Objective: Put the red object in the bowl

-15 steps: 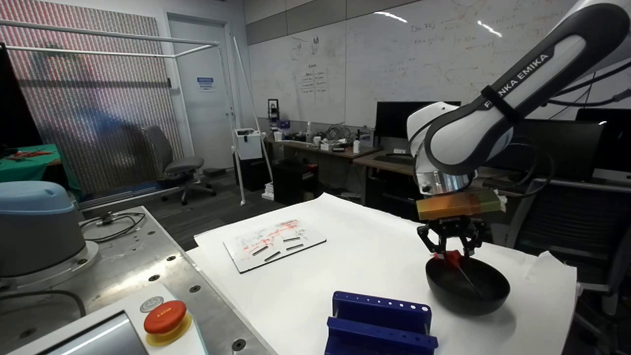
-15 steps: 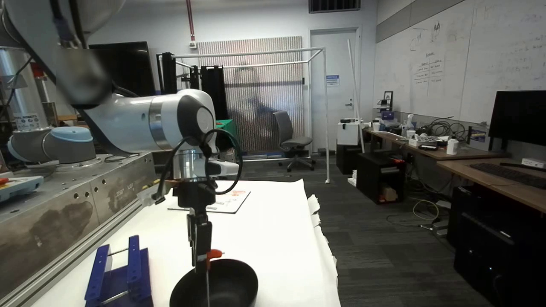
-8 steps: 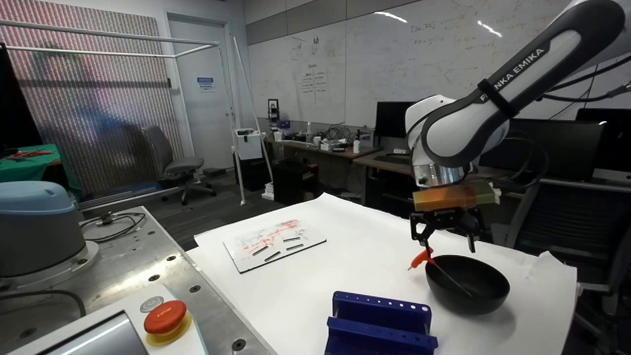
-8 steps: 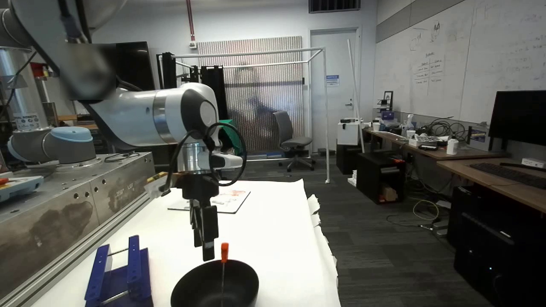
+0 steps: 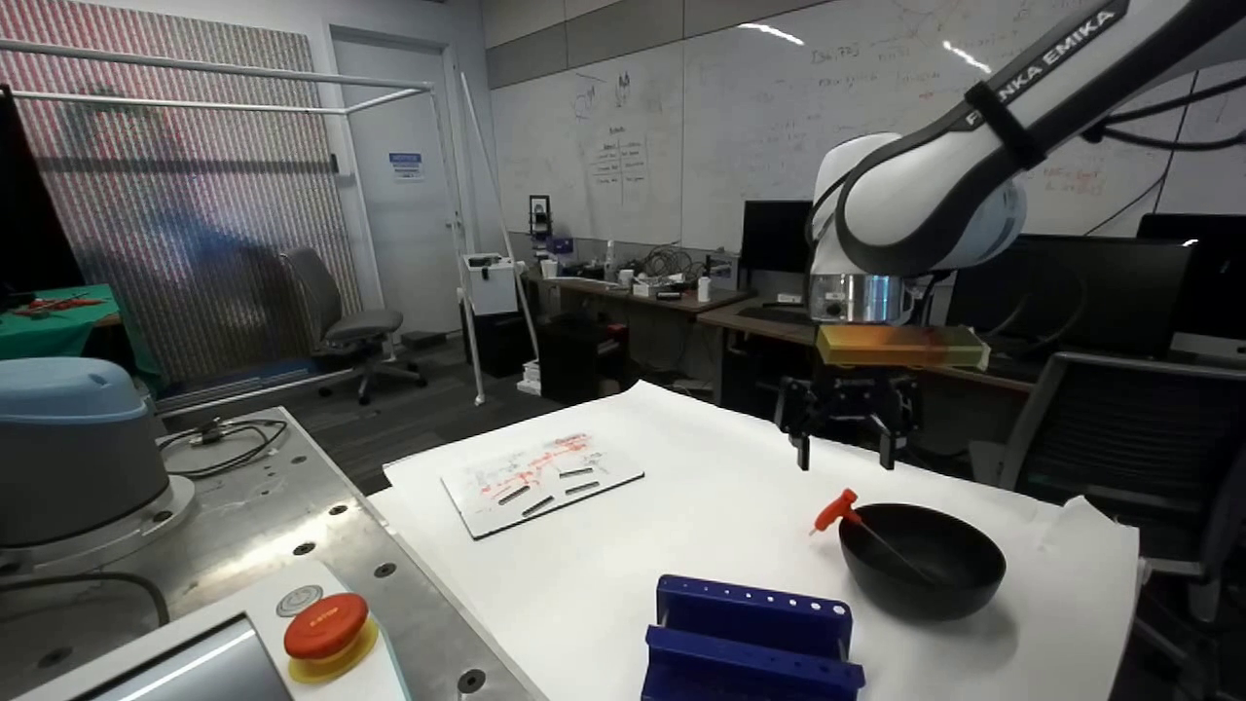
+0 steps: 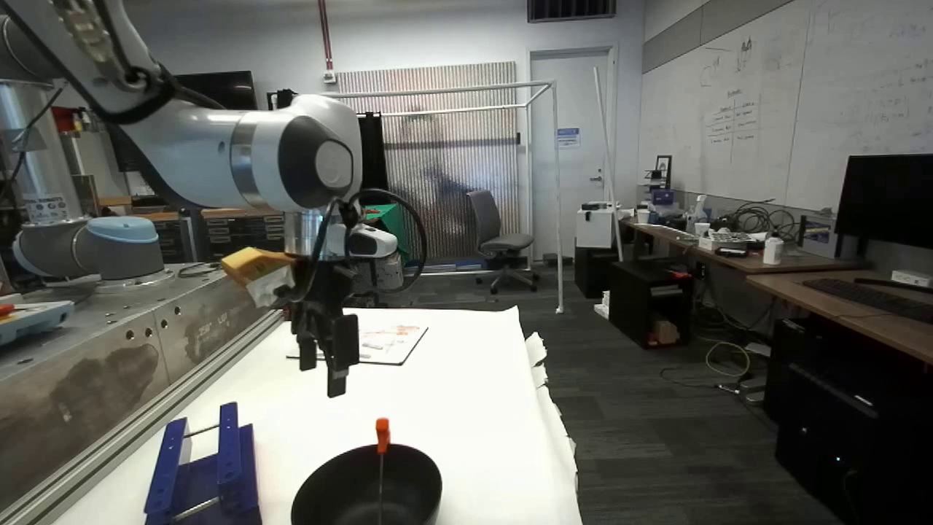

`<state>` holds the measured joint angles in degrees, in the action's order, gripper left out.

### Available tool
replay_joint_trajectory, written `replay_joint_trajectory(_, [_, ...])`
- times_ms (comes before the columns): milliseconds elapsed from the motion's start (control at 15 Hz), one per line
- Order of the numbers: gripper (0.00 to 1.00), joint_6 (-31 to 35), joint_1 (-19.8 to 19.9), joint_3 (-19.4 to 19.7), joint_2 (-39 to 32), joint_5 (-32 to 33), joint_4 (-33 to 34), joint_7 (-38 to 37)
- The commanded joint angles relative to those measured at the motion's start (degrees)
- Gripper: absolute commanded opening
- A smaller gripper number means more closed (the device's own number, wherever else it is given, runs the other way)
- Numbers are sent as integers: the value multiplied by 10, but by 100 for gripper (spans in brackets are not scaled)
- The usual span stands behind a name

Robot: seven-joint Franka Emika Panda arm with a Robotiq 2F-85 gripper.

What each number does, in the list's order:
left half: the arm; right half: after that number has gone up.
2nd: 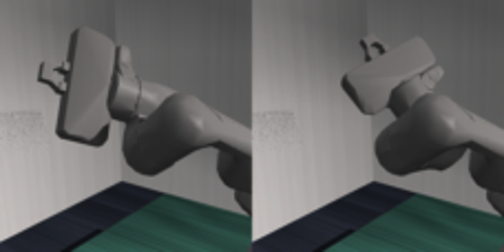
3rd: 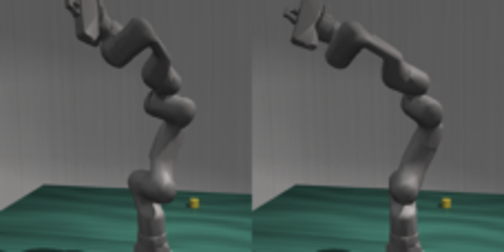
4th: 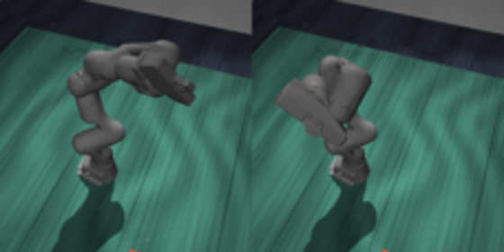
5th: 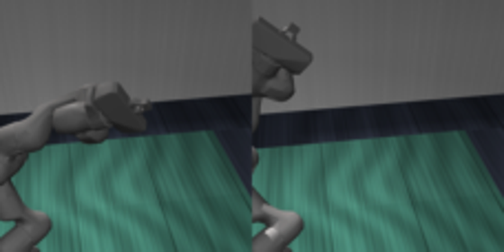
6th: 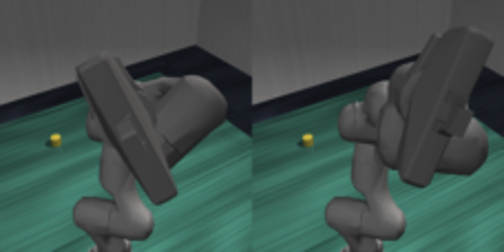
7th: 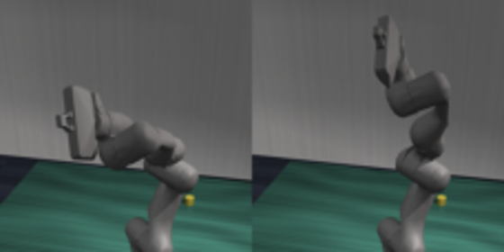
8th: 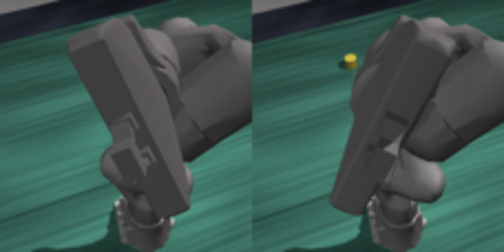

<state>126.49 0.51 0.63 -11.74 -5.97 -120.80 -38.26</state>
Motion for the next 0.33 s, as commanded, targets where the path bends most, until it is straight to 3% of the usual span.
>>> replay_joint_trajectory(0, [100, 20, -9, -16, 81, -51, -54, 95])
replay_joint_trajectory(133, [100, 14, -13, -26, 113, -102, -73, 153])
replay_joint_trajectory(200, [100, 1, -14, -15, 63, -64, -33, 102])
replay_joint_trajectory(267, [100, 1, -16, -20, 78, -80, -43, 121])
